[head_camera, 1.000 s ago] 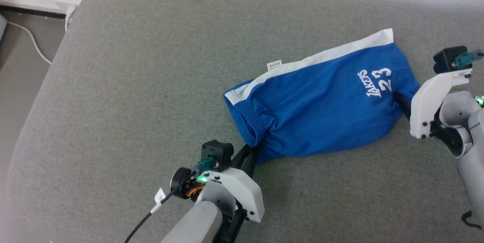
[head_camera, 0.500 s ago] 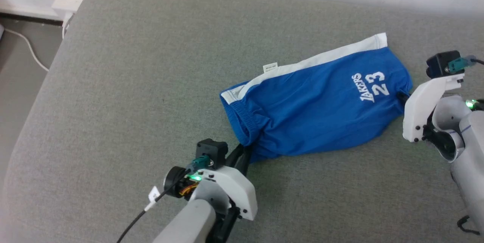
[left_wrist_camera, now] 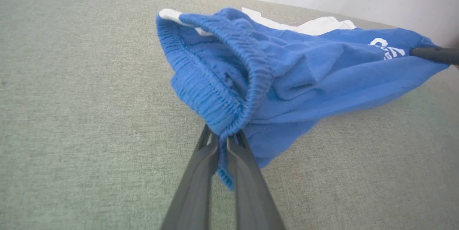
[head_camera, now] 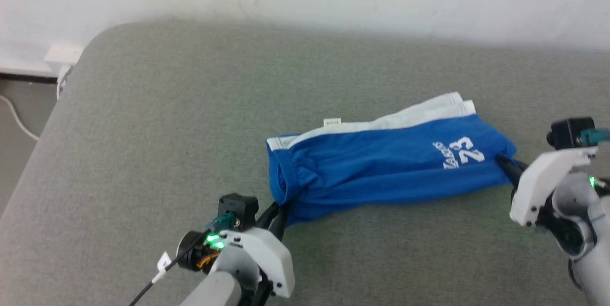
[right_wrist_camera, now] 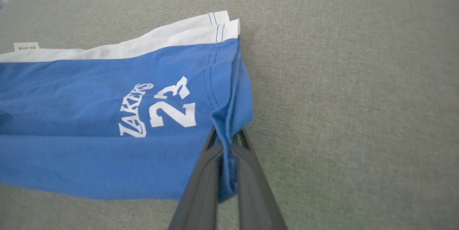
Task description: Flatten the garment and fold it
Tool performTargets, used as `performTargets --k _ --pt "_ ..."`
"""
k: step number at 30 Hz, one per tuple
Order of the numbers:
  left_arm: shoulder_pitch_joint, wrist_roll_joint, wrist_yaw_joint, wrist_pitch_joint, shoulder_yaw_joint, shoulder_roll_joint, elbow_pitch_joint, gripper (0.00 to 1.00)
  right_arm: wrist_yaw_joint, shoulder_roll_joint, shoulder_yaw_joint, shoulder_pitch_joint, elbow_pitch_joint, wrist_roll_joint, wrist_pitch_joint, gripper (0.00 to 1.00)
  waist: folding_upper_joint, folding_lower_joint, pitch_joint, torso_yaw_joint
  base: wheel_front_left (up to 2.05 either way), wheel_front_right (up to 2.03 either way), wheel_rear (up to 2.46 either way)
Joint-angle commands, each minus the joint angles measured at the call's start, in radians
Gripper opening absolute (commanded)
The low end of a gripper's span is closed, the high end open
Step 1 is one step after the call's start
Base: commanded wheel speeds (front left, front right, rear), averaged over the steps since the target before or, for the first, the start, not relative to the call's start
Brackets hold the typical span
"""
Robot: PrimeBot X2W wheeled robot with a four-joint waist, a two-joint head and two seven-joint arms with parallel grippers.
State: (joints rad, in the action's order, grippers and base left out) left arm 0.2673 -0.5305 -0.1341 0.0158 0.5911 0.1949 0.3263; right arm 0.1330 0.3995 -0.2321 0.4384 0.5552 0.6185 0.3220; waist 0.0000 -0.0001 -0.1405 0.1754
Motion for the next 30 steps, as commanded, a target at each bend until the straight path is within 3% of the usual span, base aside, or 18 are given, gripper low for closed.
performTargets --k 1,8,17,22,29,30 --pt "-0.025 -0.009 -0.001 -0.01 0.002 0.016 -0.012 0.0 -0.002 -0.001 0.025 -0.048 -0.03 0.005 -0.009 0.0 0.0 0.0001 0.035 -0.037 0.0 0.0 0.0" --pt "-0.096 -0.032 0.018 -0.07 0.028 0.058 -0.069 0.0 -0.002 -0.056 0.179 -0.268 -0.213 -0.042 -0.002 0.0 0.0 0.0001 0.061 -0.073 0.0 0.0 0.0" --pt "-0.157 -0.058 0.026 -0.11 0.041 0.097 -0.098 0.0 -0.002 -0.231 0.376 -0.516 -0.454 -0.146 0.081 0.0 0.0 0.0001 0.068 -0.103 0.0 0.0 0.0" --pt "-0.161 -0.066 0.031 -0.114 0.045 0.096 -0.069 0.0 -0.002 -0.269 0.385 -0.535 -0.477 -0.167 0.091 0.0 0.0 0.0001 0.063 -0.112 0.0 0.0 0.0" --pt "-0.15 -0.07 0.044 -0.102 0.057 0.081 -0.012 0.0 -0.002 -0.251 0.381 -0.518 -0.422 -0.211 0.07 0.0 0.0 0.0001 0.065 -0.112 0.0 0.0 0.0" --pt "-0.149 -0.07 0.044 -0.101 0.059 0.079 -0.004 0.44 -0.002 -0.248 0.382 -0.517 -0.416 -0.216 0.066 0.46 0.0 0.0001 0.067 -0.11 0.0 0.0 0.0"
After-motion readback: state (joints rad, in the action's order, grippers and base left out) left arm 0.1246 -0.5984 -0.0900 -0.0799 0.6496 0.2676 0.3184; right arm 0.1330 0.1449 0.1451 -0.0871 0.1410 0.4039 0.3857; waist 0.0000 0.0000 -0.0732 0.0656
